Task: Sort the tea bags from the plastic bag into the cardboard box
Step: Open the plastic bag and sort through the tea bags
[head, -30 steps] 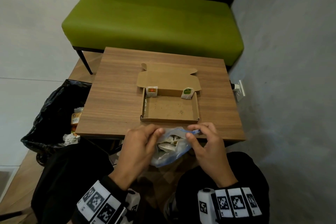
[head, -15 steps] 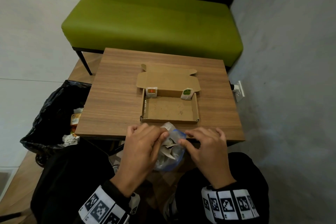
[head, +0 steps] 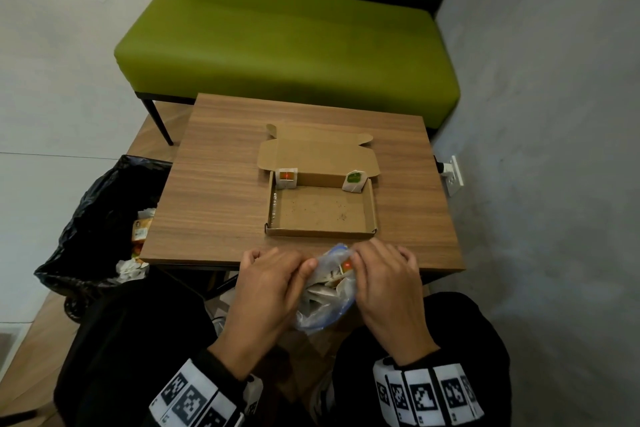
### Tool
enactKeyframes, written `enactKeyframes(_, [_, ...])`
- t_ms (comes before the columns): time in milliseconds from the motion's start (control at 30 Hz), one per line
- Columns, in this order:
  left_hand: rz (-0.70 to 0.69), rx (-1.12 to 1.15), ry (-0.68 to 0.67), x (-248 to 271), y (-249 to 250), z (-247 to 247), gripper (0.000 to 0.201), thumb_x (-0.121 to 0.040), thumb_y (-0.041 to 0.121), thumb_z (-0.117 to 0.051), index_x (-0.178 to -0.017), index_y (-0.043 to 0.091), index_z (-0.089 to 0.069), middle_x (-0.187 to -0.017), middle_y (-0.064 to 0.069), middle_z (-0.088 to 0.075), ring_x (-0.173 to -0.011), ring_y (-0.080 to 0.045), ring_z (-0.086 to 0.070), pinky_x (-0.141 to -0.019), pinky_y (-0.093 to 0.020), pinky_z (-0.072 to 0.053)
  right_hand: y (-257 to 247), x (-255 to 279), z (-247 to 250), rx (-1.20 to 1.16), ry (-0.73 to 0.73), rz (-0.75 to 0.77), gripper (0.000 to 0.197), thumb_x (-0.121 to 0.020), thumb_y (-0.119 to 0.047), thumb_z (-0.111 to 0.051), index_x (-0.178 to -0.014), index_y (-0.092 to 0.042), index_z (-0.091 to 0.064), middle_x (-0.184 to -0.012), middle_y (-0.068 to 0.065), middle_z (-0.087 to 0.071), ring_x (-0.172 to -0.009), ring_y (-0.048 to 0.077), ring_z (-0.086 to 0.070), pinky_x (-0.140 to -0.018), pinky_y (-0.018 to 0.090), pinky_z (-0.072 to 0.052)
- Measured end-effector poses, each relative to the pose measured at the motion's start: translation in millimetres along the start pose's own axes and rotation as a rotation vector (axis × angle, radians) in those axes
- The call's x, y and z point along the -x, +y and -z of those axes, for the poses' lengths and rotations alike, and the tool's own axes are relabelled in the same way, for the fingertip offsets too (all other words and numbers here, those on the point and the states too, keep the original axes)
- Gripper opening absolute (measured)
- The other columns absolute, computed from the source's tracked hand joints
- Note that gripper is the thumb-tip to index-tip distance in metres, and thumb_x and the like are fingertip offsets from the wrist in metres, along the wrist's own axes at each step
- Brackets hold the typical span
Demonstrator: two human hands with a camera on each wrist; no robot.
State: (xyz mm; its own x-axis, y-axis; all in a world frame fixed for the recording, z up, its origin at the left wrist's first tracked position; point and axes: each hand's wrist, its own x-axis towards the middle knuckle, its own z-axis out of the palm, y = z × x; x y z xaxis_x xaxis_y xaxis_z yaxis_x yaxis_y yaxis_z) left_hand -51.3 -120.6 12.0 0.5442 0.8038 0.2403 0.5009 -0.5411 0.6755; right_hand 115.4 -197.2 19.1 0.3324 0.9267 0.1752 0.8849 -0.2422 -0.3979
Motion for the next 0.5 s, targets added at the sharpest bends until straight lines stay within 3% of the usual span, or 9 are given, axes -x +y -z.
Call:
enactKeyframes(67, [0.013,-0.117,-0.083,-1.8,-0.6,4.6,0.027,-0.095,0.046,-0.042,-0.112,0.035,-0.059,-0.104,0.019,-0.066,-0.096,-0.002,-0.056,-0.088,-0.030,-0.034,2.7,1.1,-2.5,0.017,-0.038,-0.012,0.015,-0.098,-0.024,-0.041,-0.090,-0.029,-0.054,-0.087,-0.013,-0.051,-0.083,0.012,-0.054,-0.089,0.045,-0.043])
enactKeyframes(133, [-0.026,-0.196,-0.185,-3.9,6.4,8.5,0.042,-0.090,0.048,-0.045,-0.130,0.034,-0.048,-0.123,0.016,-0.060,-0.110,-0.004,-0.054,-0.094,-0.030,-0.034,2.7,1.1,-4.8,0.064,-0.104,-0.009,0.014,-0.092,-0.018,-0.052,-0.088,-0.030,-0.049,-0.087,-0.014,-0.044,-0.085,0.013,-0.051,-0.091,0.047,-0.042])
enactKeyframes(200, [-0.048,-0.227,-0.266,-8.6,18.6,10.4,0.050,-0.089,0.053,-0.046,-0.135,0.035,-0.043,-0.127,0.018,-0.056,-0.115,-0.004,-0.051,-0.099,-0.031,-0.036,0.5,-0.7,-6.2,0.076,-0.171,0.013,0.017,-0.089,-0.017,-0.058,-0.089,-0.031,-0.049,-0.089,-0.014,-0.040,-0.087,0.012,-0.052,-0.095,0.049,-0.040])
enactKeyframes(267, [-0.044,-0.235,-0.294,-13.5,24.5,8.7,0.045,-0.090,0.054,-0.048,-0.132,0.035,-0.049,-0.121,0.019,-0.056,-0.112,-0.002,-0.051,-0.101,-0.030,-0.038,-2.4,-2.5,-4.8,0.042,-0.203,0.045,0.013,-0.091,-0.021,-0.054,-0.090,-0.033,-0.048,-0.090,-0.014,-0.040,-0.089,0.012,-0.053,-0.098,0.049,-0.038])
enactKeyframes(333, [-0.048,-0.198,-0.248,-18.3,23.2,7.0,0.032,-0.092,0.047,-0.049,-0.119,0.032,-0.060,-0.107,0.016,-0.061,-0.098,-0.003,-0.055,-0.090,-0.025,-0.044,-1.9,-3.6,-3.2,0.004,-0.203,0.048,0.010,-0.096,-0.032,-0.040,-0.088,-0.035,-0.046,-0.089,-0.014,-0.043,-0.089,0.011,-0.053,-0.099,0.049,-0.037])
enactKeyframes(400, [-0.018,-0.157,-0.232,-20.8,17.7,5.1,0.023,-0.094,0.040,-0.049,-0.106,0.029,-0.066,-0.092,0.016,-0.060,-0.084,0.000,-0.054,-0.077,-0.019,-0.046,0.7,-4.0,-2.1,-0.042,-0.220,0.021,0.023,-0.098,-0.042,-0.029,-0.090,-0.035,-0.050,-0.088,-0.016,-0.047,-0.091,0.008,-0.052,-0.099,0.048,-0.037])
enactKeyframes(500, [0.048,-0.113,-0.216,-19.3,11.2,2.4,0.019,-0.094,0.039,-0.049,-0.097,0.031,-0.066,-0.085,0.017,-0.061,-0.077,0.001,-0.057,-0.072,-0.020,-0.051,8.7,-2.6,2.8,-0.183,-0.246,-0.023,0.035,-0.094,-0.053,-0.034,-0.112,-0.037,-0.060,-0.094,-0.021,-0.052,-0.096,0.000,-0.050,-0.100,0.042,-0.036])
